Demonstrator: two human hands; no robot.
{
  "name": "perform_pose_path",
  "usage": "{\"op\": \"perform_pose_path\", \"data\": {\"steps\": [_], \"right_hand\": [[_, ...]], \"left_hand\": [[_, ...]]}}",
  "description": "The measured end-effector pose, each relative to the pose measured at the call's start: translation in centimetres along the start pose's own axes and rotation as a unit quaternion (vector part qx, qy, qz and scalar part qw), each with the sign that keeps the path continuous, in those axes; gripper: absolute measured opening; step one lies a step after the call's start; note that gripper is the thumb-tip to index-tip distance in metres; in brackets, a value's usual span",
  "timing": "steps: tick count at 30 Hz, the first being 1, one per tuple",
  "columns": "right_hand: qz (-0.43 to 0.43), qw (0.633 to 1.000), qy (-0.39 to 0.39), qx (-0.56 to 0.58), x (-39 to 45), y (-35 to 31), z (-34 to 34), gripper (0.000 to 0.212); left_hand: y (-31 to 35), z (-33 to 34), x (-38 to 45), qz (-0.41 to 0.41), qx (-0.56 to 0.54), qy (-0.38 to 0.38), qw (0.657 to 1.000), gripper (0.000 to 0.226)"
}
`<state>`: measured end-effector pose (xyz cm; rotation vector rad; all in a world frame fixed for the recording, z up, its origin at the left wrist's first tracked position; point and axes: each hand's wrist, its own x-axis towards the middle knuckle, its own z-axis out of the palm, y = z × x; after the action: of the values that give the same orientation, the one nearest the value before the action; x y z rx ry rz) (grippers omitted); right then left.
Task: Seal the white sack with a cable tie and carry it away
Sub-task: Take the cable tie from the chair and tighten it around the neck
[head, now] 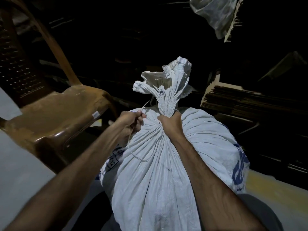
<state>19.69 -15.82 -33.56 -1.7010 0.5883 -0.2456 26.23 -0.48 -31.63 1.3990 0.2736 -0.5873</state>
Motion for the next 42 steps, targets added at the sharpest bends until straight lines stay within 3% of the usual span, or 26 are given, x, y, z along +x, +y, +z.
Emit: {"op": "perform_pose_path", "data": {"steps": [6, 9, 13, 16, 19, 21, 25, 27, 29, 31, 33, 35, 37, 42], "right_hand": [[-0.002, 1.0, -0.021, 0.008, 1.2, 1.1, 0.5, 0.077], [-0.013, 0.999, -0.039, 0.003, 1.4, 1.3, 0.4, 0.072], [-0.031, 0.997, -0.061, -0.026, -1.2, -1.2, -0.6, 0.047], [-0.044, 0.996, -0.072, -0.042, -1.7, -1.9, -1.0, 0.036], [-0.047, 0.995, -0.07, -0.062, -1.8, -1.9, -0.6, 0.048], [-0.052, 0.994, -0.059, -0.075, -1.5, -1.5, -0.3, 0.056], [-0.072, 0.989, -0.052, -0.117, -2.6, -2.0, -0.7, 0.012], [-0.076, 0.986, -0.051, -0.14, -2.5, -1.8, -0.6, 0.024], [-0.085, 0.983, -0.045, -0.157, -2.5, -1.8, -0.4, 0.038], [-0.088, 0.981, -0.059, -0.16, -2.4, -1.9, -0.6, 0.037], [-0.087, 0.979, -0.091, -0.158, -2.3, -1.8, -1.0, 0.046], [-0.093, 0.978, -0.123, -0.142, -2.2, -1.6, -1.4, 0.062], [-0.095, 0.98, -0.143, -0.095, -1.7, -1.3, -1.9, 0.063], [-0.118, 0.973, -0.193, -0.037, -1.0, -0.4, -3.4, 0.056]], "left_hand": [[0.3, 4.9, -0.2, 0.089, 0.079, 0.039, 0.992, 0.031], [0.1, 6.4, 0.6, 0.096, 0.072, 0.095, 0.988, 0.022], [-0.4, 6.5, 1.8, 0.111, 0.055, 0.137, 0.983, 0.024], [-0.8, 6.1, 0.3, 0.122, 0.018, 0.054, 0.991, 0.032], [-1.3, 5.5, -1.7, 0.106, -0.052, -0.06, 0.991, 0.032], [-1.3, 5.0, -2.7, 0.086, -0.08, -0.092, 0.989, 0.025], [-1.7, 6.0, -4.2, 0.109, -0.011, -0.112, 0.988, 0.008], [-2.1, 7.0, -4.1, 0.141, -0.026, -0.082, 0.986, 0.025], [-2.4, 8.0, -3.7, 0.158, -0.032, 0.004, 0.987, 0.041], [-2.5, 8.6, -3.3, 0.167, -0.029, 0.076, 0.983, 0.041], [-2.6, 8.7, -3.2, 0.158, -0.048, 0.108, 0.98, 0.04], [-2.7, 8.6, -3.5, 0.144, -0.077, 0.131, 0.978, 0.056], [-2.7, 8.3, -3.5, 0.131, -0.115, 0.132, 0.976, 0.068], [-2.7, 8.3, -3.5, 0.07, -0.165, 0.141, 0.974, 0.041]]}}
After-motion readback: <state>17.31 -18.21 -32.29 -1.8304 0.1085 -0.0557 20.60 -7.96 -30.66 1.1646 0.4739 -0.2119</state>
